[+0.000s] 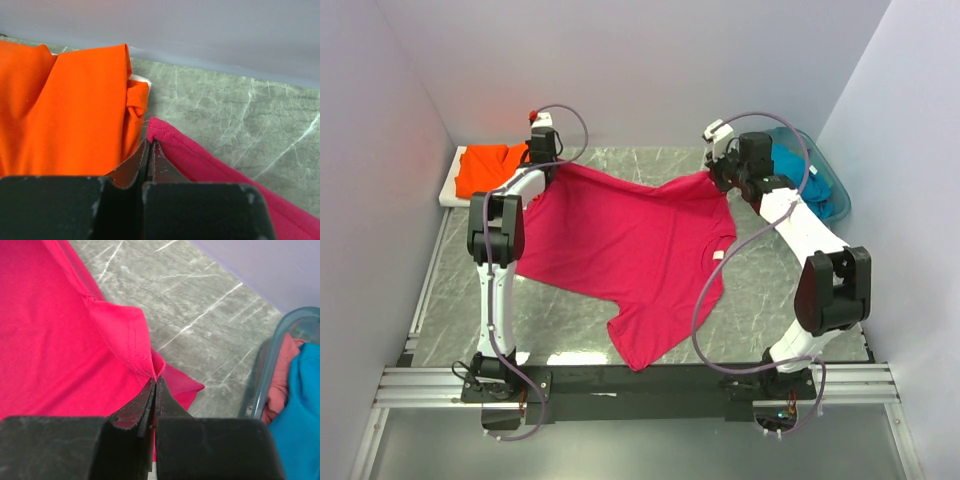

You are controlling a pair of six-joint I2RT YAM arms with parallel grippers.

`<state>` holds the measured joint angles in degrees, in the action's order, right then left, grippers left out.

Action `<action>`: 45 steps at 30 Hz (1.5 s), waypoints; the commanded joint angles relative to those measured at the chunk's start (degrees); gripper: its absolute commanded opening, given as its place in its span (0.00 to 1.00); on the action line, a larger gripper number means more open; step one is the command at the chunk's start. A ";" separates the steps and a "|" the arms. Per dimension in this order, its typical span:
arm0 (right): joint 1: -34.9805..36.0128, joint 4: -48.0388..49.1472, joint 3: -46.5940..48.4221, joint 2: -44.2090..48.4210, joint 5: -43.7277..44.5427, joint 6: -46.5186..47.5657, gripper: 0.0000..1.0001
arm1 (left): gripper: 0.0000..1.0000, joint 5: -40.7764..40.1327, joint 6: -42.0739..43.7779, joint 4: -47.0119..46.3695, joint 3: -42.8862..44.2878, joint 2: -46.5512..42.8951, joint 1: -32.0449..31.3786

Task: Fold and stack the t-shirts
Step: Fold the tshirt

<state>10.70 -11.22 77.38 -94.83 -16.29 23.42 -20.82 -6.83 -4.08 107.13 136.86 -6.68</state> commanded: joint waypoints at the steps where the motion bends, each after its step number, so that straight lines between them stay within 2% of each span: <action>1: 0.64 1.20 -1.09 4.21 -1.28 -0.30 0.00 | 0.00 0.69 -0.20 -2.52 0.97 -4.49 0.44; 23: 1.26 2.43 -7.77 10.01 -1.20 -0.39 0.00 | 0.00 0.16 0.76 -7.70 -8.43 -9.68 0.70; 45: 1.69 1.82 -14.10 15.99 -4.01 -0.66 0.00 | 0.00 -1.68 1.38 -9.02 -14.05 -11.44 0.79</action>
<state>11.81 -10.39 64.03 -81.19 -19.29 23.18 -21.06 -6.39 -10.20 93.89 129.73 -6.28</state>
